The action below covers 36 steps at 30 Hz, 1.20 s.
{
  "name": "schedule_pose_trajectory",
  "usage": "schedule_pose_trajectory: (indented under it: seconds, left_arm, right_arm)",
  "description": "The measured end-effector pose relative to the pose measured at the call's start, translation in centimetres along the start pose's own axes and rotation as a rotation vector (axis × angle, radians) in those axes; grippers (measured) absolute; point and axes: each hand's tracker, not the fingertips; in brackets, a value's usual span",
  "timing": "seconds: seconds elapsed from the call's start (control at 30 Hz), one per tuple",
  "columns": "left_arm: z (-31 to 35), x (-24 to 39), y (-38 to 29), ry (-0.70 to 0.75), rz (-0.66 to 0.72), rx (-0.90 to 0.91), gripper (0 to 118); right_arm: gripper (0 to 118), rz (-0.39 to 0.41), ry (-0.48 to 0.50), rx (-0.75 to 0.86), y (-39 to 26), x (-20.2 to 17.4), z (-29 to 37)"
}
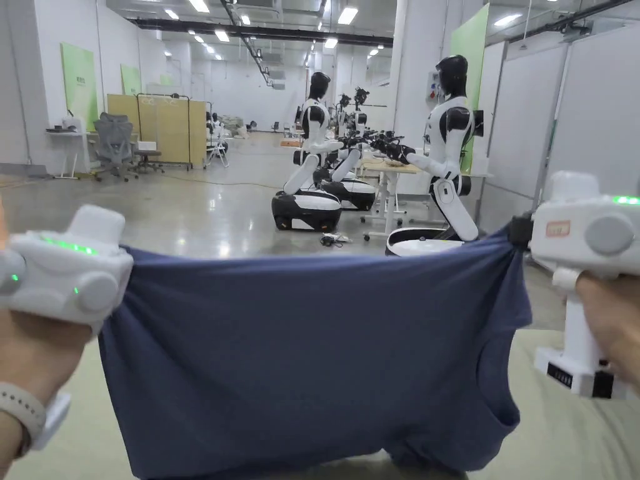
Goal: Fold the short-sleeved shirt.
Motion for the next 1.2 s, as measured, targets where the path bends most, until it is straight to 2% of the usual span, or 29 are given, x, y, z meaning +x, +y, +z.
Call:
schedule_pose_trajectory:
  seconds: [0.1, 0.17, 0.4, 0.47, 0.6, 0.67, 0.73, 0.9, 1.0, 1.07, 1.1, 1.13, 1.17, 1.2]
  left_arm:
    - [-0.4, 1.4, -3.3, -0.051, -0.047, -0.076, 4]
    - [1.2, 1.7, -4.7, -0.059, -0.066, -0.049, 4]
    - [10.1, -0.2, -9.6, -0.156, -0.036, 0.001, 4]
    - [13.3, -0.6, -12.0, -0.202, -0.003, -0.028, 4]
    - [19.9, -0.9, -19.6, -0.302, 0.018, -0.135, 4]
    - [22.4, -0.9, -24.1, -0.336, 0.077, -0.194, 4]
    - [24.5, -0.5, -28.7, -0.342, 0.112, -0.281, 4]
    - [25.5, 0.1, -36.6, -0.356, 0.210, -0.475, 4]
    - [25.0, -0.1, -37.4, -0.349, 0.227, -0.495, 4]
    - [24.7, -0.7, -37.2, -0.361, 0.232, -0.454, 4]
    - [25.0, -0.8, -36.7, -0.349, 0.219, -0.407, 8]
    - [25.6, -0.9, -35.9, -0.321, 0.198, -0.358, 34]
    - [26.2, -0.8, -35.2, -0.291, 0.177, -0.312, 77]
    - [26.7, -0.7, -34.4, -0.272, 0.163, -0.270, 112]
  right_arm:
    - [9, -0.005, -0.006, -0.052, -3.1, 0.6, -0.3]
    - [9, 0.000, 0.001, -0.059, -4.4, 1.3, 0.7]
    - [9, 0.010, 0.109, -0.077, -9.5, 3.8, 9.7]
    - [9, 0.057, 0.123, -0.082, -12.2, 3.8, 12.9]
    - [9, 0.053, 0.173, -0.172, -20.0, 3.4, 19.3]
    - [9, 0.033, 0.194, -0.236, -24.9, 3.7, 21.1]
    - [9, 0.056, 0.167, -0.330, -30.0, 3.1, 22.5]
    - [9, 0.026, 0.106, -0.529, -40.2, 3.1, 23.4]
    - [9, 0.007, 0.079, -0.560, -41.9, 3.6, 23.5]
    - [13, -0.039, 0.108, -0.529, -41.3, 3.9, 24.3]
    - [24, -0.063, 0.118, -0.479, -40.7, 4.0, 24.8]
    - [54, -0.069, 0.116, -0.418, -39.8, 3.7, 25.7]
    - [77, -0.065, 0.118, -0.375, -39.0, 3.3, 26.4]
    - [90, -0.063, 0.128, -0.322, -38.1, 2.8, 27.1]
